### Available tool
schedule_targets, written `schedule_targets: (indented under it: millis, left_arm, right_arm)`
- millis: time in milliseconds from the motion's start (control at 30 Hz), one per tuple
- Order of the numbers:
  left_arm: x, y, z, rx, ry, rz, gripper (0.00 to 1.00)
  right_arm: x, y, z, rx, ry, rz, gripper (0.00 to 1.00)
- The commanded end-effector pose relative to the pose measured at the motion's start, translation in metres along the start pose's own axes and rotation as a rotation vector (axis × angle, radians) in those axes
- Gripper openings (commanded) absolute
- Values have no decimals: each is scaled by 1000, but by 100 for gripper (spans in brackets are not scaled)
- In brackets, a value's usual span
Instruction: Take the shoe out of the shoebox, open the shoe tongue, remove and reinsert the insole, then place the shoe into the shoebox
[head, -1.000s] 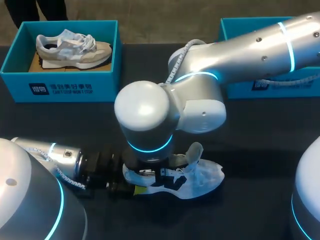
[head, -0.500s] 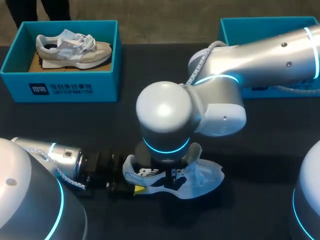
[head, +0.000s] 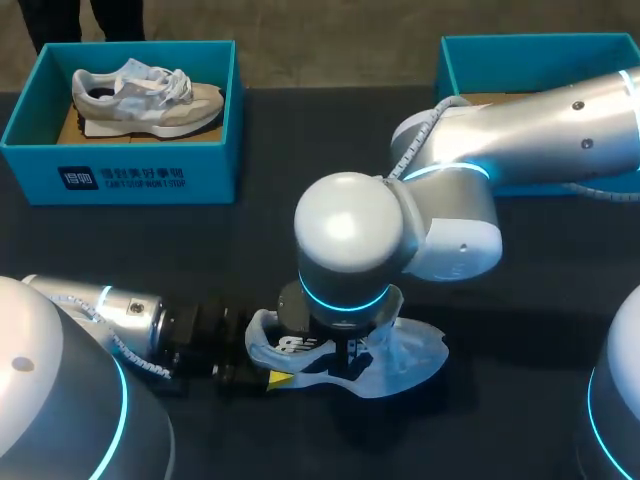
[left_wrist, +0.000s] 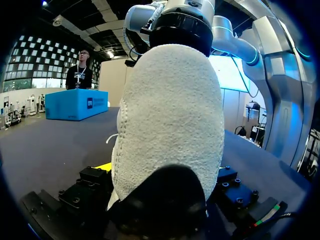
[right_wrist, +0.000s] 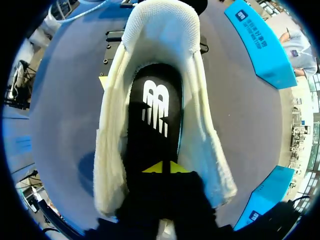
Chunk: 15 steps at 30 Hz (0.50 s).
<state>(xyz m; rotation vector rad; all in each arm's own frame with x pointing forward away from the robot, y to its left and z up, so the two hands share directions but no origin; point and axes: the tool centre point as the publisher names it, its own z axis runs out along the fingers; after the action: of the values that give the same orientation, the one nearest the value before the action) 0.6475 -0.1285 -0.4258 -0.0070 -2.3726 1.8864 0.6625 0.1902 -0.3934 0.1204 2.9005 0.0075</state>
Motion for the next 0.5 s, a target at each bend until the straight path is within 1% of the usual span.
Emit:
schedule_targets:
  millis: [33, 300, 367, 433, 500]
  left_arm:
    - [0, 3, 0, -3, -1, -1, 0]
    - [0, 3, 0, -3, -1, -1, 0]
    - [0, 3, 0, -3, -1, -1, 0]
    - [0, 3, 0, -3, -1, -1, 0]
    - [0, 3, 0, -3, -1, -1, 0]
  right_arm:
    - [2, -4, 1, -5, -3, 7, 20]
    - [4, -7, 6, -2, -4, 20, 21]
    - [3, -6, 9, 0, -5, 19, 23]
    - [3, -4, 10, -2, -11, 10, 29]
    - [2, -2, 10, 9, -14, 7, 31]
